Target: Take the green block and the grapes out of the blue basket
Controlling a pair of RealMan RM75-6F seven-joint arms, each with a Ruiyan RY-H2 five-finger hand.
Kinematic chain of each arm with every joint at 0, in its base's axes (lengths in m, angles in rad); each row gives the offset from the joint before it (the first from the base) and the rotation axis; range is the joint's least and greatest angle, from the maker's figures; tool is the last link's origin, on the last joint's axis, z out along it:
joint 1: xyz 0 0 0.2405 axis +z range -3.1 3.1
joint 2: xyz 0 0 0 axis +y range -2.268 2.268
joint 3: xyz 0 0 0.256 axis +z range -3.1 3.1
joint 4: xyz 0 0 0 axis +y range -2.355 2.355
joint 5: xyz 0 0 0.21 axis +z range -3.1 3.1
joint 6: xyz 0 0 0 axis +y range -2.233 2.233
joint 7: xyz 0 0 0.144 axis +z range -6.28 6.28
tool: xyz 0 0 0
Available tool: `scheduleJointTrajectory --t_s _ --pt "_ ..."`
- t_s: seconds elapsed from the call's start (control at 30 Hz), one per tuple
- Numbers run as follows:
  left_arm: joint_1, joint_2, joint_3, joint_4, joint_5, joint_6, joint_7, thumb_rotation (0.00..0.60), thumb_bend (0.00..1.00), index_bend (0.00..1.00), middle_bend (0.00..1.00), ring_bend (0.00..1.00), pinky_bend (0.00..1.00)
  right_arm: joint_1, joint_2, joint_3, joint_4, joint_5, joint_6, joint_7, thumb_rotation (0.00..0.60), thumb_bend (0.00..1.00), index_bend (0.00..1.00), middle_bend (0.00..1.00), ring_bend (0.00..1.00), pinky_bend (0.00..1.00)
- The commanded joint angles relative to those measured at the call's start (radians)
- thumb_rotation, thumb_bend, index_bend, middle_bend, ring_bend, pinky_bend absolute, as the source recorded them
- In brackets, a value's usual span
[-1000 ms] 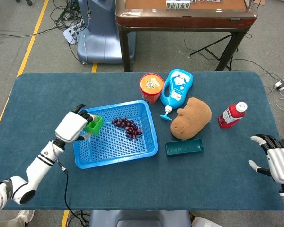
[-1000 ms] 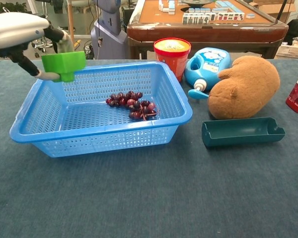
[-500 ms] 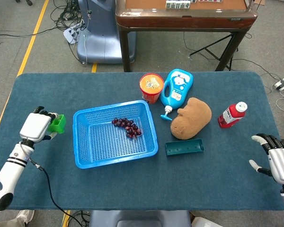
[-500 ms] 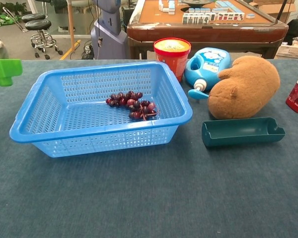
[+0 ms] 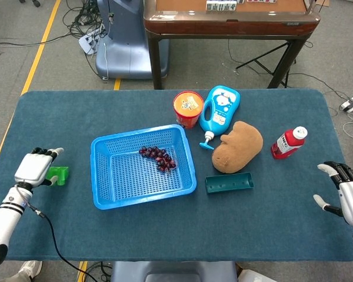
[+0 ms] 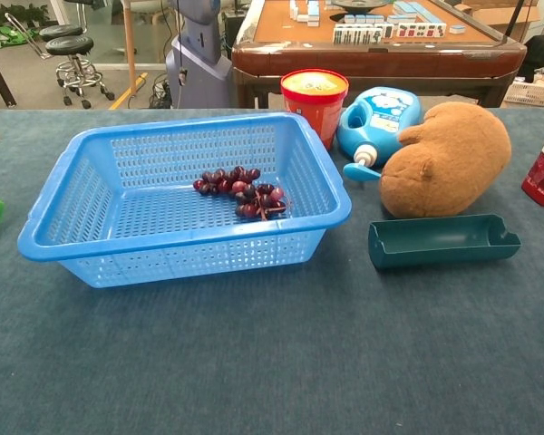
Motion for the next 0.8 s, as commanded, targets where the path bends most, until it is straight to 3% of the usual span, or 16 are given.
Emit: scheduleJointTrajectory --t_s 0.03,0.13,0.4,0.8 --pt "0.008 0.019 -0.007 -0.034 -0.011 0.005 -0.008 0.600 0.30 0.01 0.07 0.09 0.16 0.002 0.006 -0.001 -0.007 0.000 -0.007 -0.001 0.600 0.16 0.24 0.23 0.20 0.32" --pt "0.020 0.031 -0.013 -0.059 0.003 0.037 -0.018 0.600 0.30 0.00 0.02 0.07 0.16 0.012 0.014 -0.002 -0.017 -0.010 -0.018 -0.006 0.600 0.16 0.24 0.23 0.20 0.32" --pt "0.072 0.056 -0.025 -0.135 0.079 0.171 -0.040 0.600 0.30 0.00 0.02 0.07 0.15 0.079 0.050 -0.004 -0.075 -0.083 -0.086 -0.020 0.600 0.16 0.24 0.23 0.20 0.32" --pt "0.185 0.068 -0.014 -0.201 0.155 0.358 -0.059 0.600 0.30 0.00 0.02 0.07 0.15 0.244 0.085 0.001 -0.204 -0.157 -0.293 -0.014 0.600 0.16 0.24 0.23 0.20 0.33"
